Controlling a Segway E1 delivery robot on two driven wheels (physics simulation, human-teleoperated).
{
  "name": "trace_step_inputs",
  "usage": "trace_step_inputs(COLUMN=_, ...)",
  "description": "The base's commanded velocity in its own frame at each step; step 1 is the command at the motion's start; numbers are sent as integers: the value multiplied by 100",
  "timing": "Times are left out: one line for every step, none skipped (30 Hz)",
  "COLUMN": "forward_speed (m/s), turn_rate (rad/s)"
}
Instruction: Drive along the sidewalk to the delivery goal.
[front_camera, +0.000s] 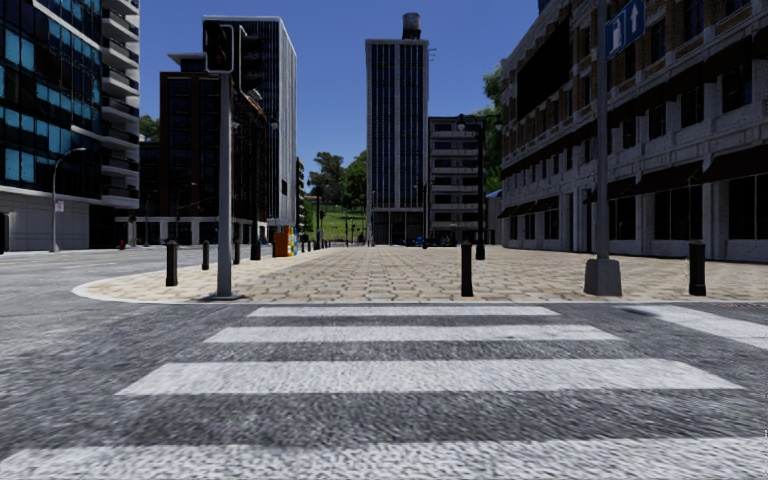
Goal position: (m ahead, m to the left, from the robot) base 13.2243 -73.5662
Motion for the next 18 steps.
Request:
trace_step_inputs(forward_speed=200, turn_rate=0)
trace_step_inputs(forward_speed=200, turn_rate=0)
trace_step_inputs(forward_speed=200, turn_rate=0)
trace_step_inputs(forward_speed=200, turn_rate=0)
trace_step_inputs(forward_speed=200, turn_rate=0)
trace_step_inputs(forward_speed=200, turn_rate=0)
trace_step_inputs(forward_speed=200, turn_rate=0)
trace_step_inputs(forward_speed=200, turn_rate=0)
trace_step_inputs(forward_speed=200, turn_rate=0)
trace_step_inputs(forward_speed=200, turn_rate=0)
trace_step_inputs(forward_speed=200, turn_rate=0)
trace_step_inputs(forward_speed=200, turn_rate=0)
trace_step_inputs(forward_speed=200, turn_rate=0)
trace_step_inputs(forward_speed=200, turn_rate=0)
trace_step_inputs(forward_speed=200, turn_rate=0)
trace_step_inputs(forward_speed=200, turn_rate=0)
trace_step_inputs(forward_speed=200, turn_rate=0)
trace_step_inputs(forward_speed=200, turn_rate=0)
